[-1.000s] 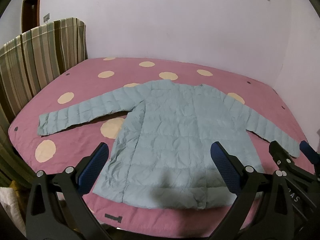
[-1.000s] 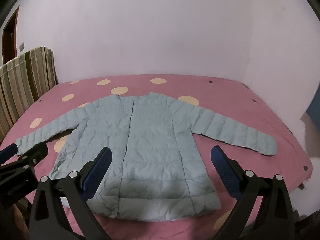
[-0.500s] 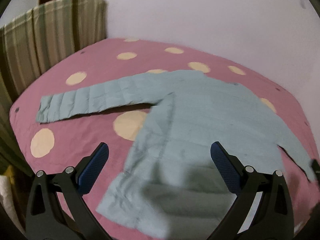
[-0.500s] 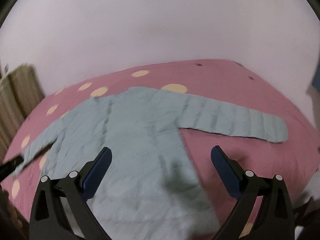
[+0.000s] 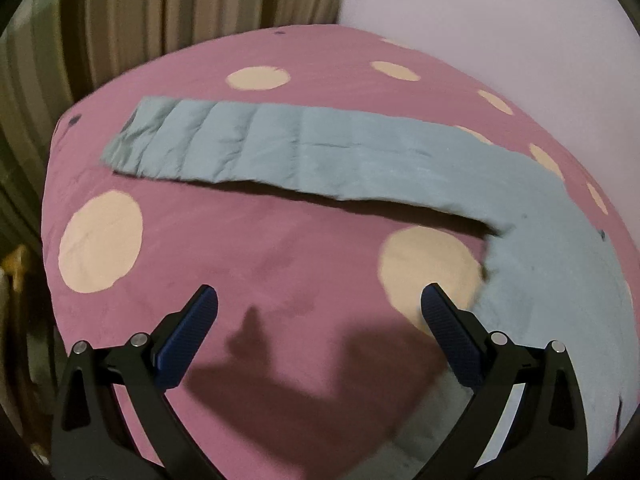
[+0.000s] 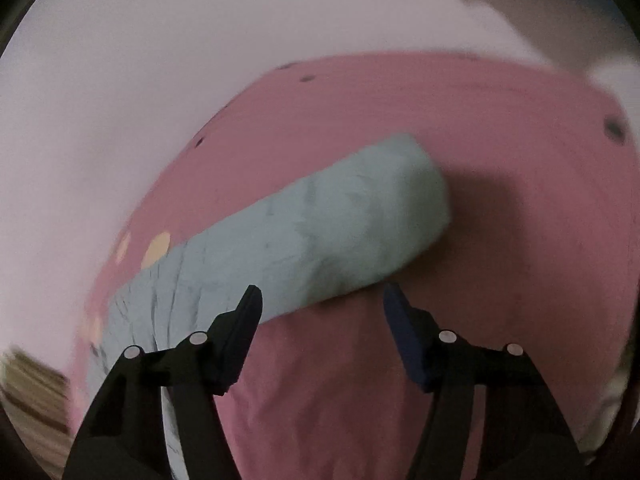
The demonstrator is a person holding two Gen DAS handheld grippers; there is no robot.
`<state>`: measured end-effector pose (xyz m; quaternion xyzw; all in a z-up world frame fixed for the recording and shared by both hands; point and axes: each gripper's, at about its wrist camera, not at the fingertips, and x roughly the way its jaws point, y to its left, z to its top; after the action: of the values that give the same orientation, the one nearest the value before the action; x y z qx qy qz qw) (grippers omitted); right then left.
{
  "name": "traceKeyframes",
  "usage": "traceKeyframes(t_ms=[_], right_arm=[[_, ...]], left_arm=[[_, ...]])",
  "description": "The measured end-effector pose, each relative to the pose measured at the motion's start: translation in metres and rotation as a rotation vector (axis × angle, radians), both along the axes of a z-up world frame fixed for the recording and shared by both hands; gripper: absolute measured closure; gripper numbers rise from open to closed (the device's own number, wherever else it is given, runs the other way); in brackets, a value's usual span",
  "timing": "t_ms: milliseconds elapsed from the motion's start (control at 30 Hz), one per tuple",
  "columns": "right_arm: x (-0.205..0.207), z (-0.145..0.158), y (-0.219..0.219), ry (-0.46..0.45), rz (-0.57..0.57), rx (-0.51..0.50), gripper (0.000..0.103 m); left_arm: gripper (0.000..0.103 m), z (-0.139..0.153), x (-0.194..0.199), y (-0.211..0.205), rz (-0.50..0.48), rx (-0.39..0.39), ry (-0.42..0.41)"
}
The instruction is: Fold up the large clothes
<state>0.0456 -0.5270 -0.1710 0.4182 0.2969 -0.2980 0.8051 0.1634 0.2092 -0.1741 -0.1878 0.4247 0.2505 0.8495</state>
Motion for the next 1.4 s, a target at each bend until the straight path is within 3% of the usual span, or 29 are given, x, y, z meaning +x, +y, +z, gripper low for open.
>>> traceKeyframes(t_ms=[200,567,733,800,900,1100,1267,1400], right_arm=[[-0.002,-0.041,-0.02,-0.066,-0.07,0.156,0.04],[0.027,-0.055,-0.034,-0.16,-0.203,0.119,0.041],[0.037,-0.06,-0.041,-0.125,-0.238,0.1,0.081],[0.037,-0.06,-0.046,-0.132,-0.226,0.109,0.092],[0.036,-0.049,-0.049,-0.14,-0.215,0.077,0.096],[0.073,0.005,-0.006,-0.147,-0.068,-0.094,0.096],[0.145,0.046,0.064,-0.146,0.154,-0.238,0.096],[0.197,0.054,0.133,-0.152,0.327,-0.276,0.096]], left_arm=[[0.002,-0.016,0.004,0.011,0.046,0.023,0.03],[0.002,-0.033,0.013,0.004,0.035,0.063,0.072],[0.002,-0.034,0.014,0.006,0.031,0.065,0.072],[0.002,-0.034,0.014,0.005,0.028,0.069,0.072],[0.002,-0.033,0.013,0.006,0.026,0.073,0.066],[0.002,-0.033,0.012,0.004,0.018,0.081,0.055],[0.002,-0.033,0.01,0.007,0.013,0.069,0.044],[0.002,-0.033,0.01,0.008,0.006,0.072,0.04]])
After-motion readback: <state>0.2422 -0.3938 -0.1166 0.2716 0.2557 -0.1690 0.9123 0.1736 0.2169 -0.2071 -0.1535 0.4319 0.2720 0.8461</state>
